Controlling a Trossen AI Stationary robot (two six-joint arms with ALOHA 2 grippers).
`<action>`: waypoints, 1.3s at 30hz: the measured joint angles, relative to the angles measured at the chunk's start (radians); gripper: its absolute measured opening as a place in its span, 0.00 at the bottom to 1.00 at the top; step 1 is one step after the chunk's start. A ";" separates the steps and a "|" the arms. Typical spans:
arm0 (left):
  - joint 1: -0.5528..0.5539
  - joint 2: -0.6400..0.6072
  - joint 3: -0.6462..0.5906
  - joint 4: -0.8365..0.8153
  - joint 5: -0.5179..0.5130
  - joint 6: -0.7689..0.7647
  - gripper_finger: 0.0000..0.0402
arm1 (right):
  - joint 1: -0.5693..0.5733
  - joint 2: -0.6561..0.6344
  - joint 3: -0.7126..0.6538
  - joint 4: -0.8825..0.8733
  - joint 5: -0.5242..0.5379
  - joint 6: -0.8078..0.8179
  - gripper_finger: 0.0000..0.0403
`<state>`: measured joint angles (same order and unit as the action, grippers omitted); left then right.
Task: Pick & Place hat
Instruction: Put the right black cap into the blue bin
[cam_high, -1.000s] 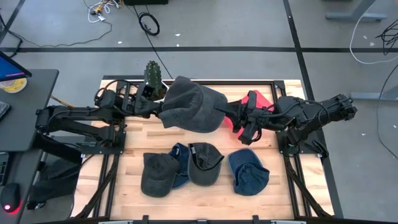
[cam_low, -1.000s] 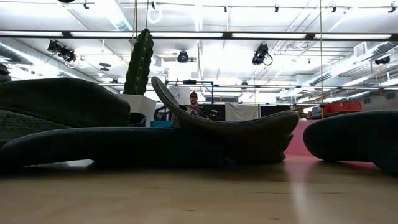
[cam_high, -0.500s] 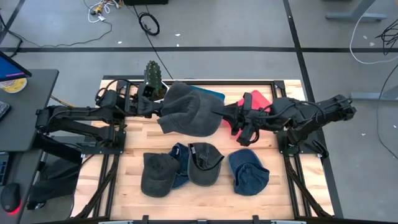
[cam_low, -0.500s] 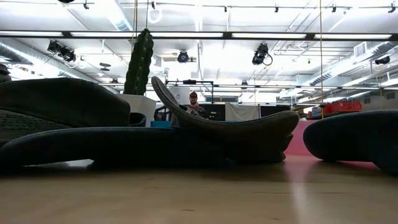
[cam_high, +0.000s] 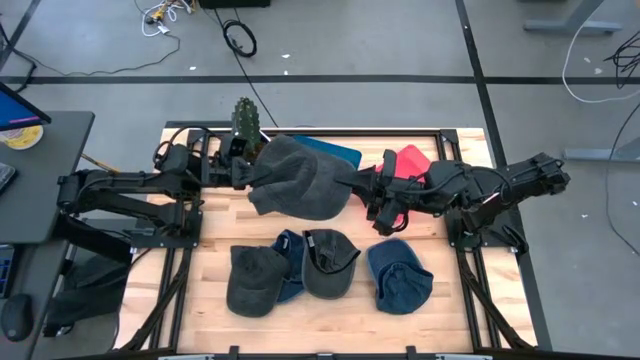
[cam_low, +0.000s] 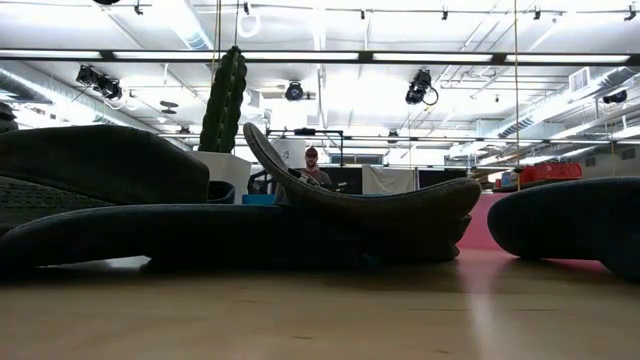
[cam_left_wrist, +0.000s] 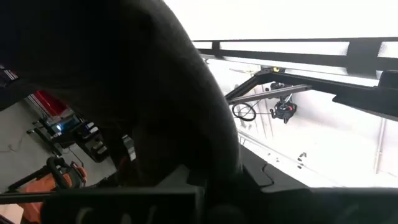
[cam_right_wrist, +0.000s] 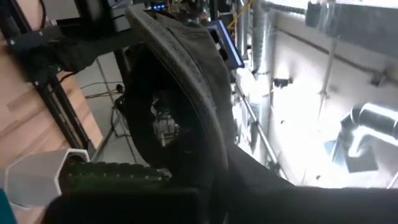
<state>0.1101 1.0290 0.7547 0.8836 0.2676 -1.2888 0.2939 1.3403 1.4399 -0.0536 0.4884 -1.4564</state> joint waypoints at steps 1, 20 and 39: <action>0.000 0.000 0.000 -0.001 0.000 0.000 0.09 | 0.000 0.000 0.000 0.002 0.001 0.016 0.08; 0.092 0.003 0.001 -0.068 0.018 0.151 0.09 | 0.018 -0.113 0.000 -0.280 0.290 0.625 0.68; 0.112 0.256 0.001 -0.059 0.038 0.071 0.09 | -0.007 -0.164 0.000 -0.990 0.306 1.557 0.64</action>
<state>0.2223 1.2854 0.7555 0.8249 0.3052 -1.2175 0.2871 1.1759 1.4399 -1.0431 0.7944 0.1004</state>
